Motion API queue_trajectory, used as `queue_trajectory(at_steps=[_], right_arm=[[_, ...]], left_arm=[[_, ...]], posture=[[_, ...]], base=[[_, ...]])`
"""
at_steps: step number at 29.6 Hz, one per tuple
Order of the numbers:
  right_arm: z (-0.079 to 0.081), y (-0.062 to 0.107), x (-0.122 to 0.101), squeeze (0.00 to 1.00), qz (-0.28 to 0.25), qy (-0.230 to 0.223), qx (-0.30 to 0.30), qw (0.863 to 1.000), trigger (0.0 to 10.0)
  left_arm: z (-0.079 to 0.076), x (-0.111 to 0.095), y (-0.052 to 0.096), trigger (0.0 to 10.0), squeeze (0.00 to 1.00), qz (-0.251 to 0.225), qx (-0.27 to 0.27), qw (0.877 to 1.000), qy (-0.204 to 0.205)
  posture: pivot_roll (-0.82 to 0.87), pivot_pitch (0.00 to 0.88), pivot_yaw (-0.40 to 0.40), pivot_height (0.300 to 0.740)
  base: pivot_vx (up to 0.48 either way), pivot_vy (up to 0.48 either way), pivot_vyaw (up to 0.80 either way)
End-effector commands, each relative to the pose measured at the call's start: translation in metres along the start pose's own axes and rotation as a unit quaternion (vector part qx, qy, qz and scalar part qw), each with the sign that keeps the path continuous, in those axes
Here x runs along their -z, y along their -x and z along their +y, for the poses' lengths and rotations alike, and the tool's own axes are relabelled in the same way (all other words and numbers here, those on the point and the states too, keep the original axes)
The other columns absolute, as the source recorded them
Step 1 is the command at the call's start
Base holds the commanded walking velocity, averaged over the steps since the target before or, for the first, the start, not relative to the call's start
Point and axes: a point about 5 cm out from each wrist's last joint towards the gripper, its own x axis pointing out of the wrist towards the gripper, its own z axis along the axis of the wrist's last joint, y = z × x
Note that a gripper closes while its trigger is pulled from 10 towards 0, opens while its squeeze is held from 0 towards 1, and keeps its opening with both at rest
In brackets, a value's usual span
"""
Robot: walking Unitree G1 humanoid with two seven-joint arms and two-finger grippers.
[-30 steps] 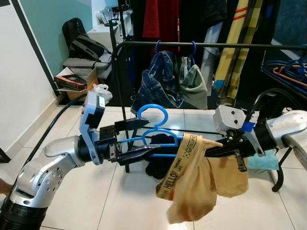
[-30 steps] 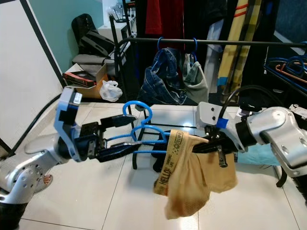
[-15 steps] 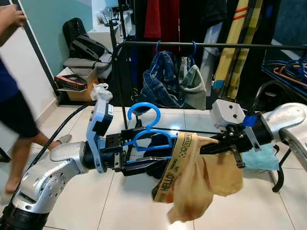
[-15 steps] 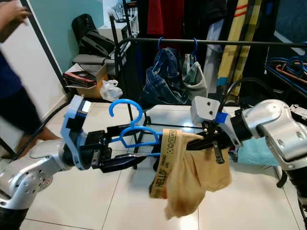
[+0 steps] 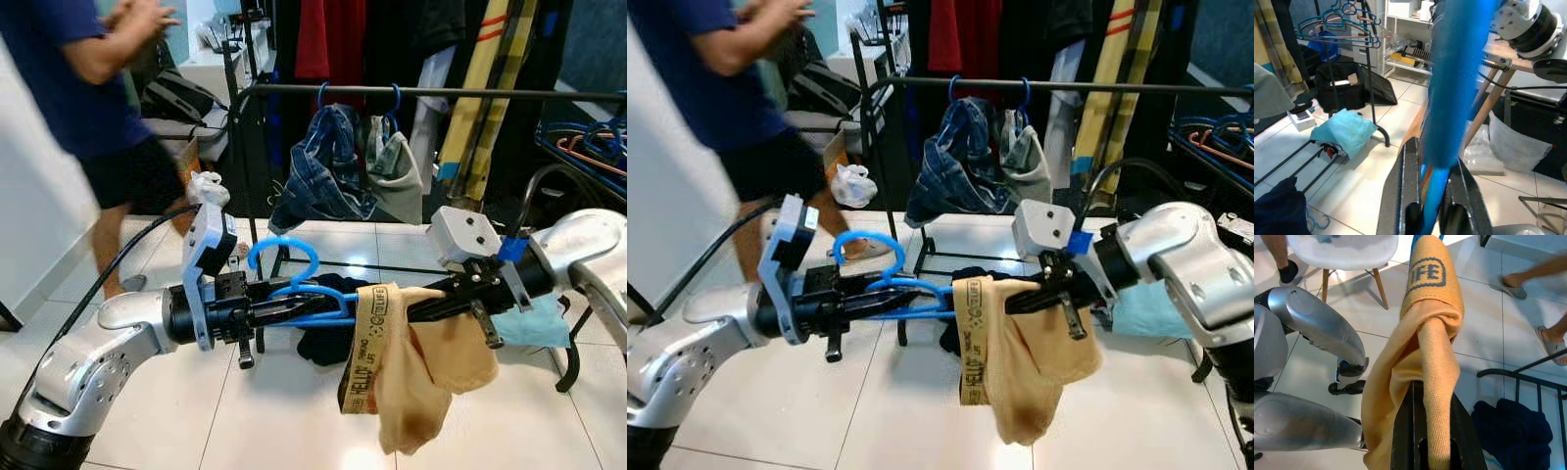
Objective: Hang hanger
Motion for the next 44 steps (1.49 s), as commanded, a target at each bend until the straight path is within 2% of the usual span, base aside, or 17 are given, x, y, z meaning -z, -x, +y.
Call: queue_trajectory(at_steps=[1, 15, 16, 18, 19, 25, 31, 34, 37, 38, 44], right_arm=[[-0.004, 0.006, -0.009, 0.00, -0.022, 0.011, 0.014, 1.000, 0.0], [-0.004, 0.005, -0.008, 0.00, -0.024, 0.014, 0.015, 1.000, 0.0], [-0.005, 0.005, -0.008, 0.00, -0.025, 0.011, 0.020, 0.999, 4.9], [-0.005, 0.005, -0.008, 0.00, -0.025, 0.011, 0.020, 0.999, 4.9], [-0.007, 0.005, -0.007, 1.00, -0.023, 0.009, 0.030, 0.999, 10.0], [-0.008, 0.007, -0.009, 1.00, -0.035, 0.008, 0.035, 0.999, 10.0], [-0.002, 0.014, -0.011, 1.00, -0.046, 0.004, 0.018, 0.999, 10.0], [0.004, 0.033, -0.006, 1.00, -0.056, -0.019, 0.022, 0.998, 10.0], [0.004, 0.033, -0.006, 1.00, -0.056, -0.019, 0.022, 0.998, 10.0], [0.013, 0.040, -0.005, 1.00, -0.092, -0.045, 0.010, 0.995, 10.0], [0.025, 0.042, -0.008, 1.00, -0.155, -0.073, -0.006, 0.985, 10.0]], left_arm=[[-0.003, 0.008, 0.001, 0.0, 0.00, 0.022, 0.018, 0.999, 0.016], [-0.003, 0.006, 0.000, 0.0, 0.00, 0.015, 0.016, 1.000, 0.014], [-0.003, 0.006, 0.000, 0.0, 0.00, 0.014, 0.016, 1.000, 0.014], [-0.003, 0.006, 0.000, 0.0, 0.00, 0.014, 0.016, 1.000, 0.014], [-0.003, 0.006, 0.000, 0.0, 0.00, 0.013, 0.015, 1.000, 0.014], [-0.002, 0.005, 0.000, 0.0, 0.00, 0.009, 0.014, 1.000, 0.012], [0.000, 0.002, 0.002, 0.0, 0.00, 0.004, 0.010, 1.000, 0.008], [0.003, 0.000, 0.005, 0.0, 0.00, 0.003, 0.000, 1.000, 0.000], [0.003, 0.000, 0.005, 0.0, 0.00, 0.003, 0.000, 1.000, 0.000], [0.006, -0.002, 0.009, 0.0, 0.00, 0.002, -0.011, 1.000, -0.006], [0.008, -0.004, 0.012, 0.0, 0.00, 0.002, -0.022, 1.000, -0.011]], posture=[[-0.11, 0.000, 0.046, 0.740], [-0.11, 0.000, 0.045, 0.740], [-0.11, 0.000, 0.045, 0.740], [-0.11, 0.000, 0.045, 0.740], [-0.11, 0.000, 0.043, 0.740], [-0.12, 0.000, 0.044, 0.740], [-0.12, 0.000, 0.045, 0.740], [-0.13, 0.000, 0.037, 0.740], [-0.13, 0.000, 0.037, 0.740], [-0.13, 0.000, 0.035, 0.740], [-0.13, 0.000, 0.042, 0.740]], base=[[0.000, 0.000, 0.00], [0.000, 0.000, 0.00], [0.000, 0.000, 0.00], [0.000, 0.000, 0.00], [0.000, 0.000, 0.00], [0.000, 0.000, 0.00], [0.000, 0.000, 0.00], [0.000, 0.000, 0.00], [0.000, 0.000, 0.00], [0.000, 0.000, 0.00], [0.000, 0.000, 0.00]])
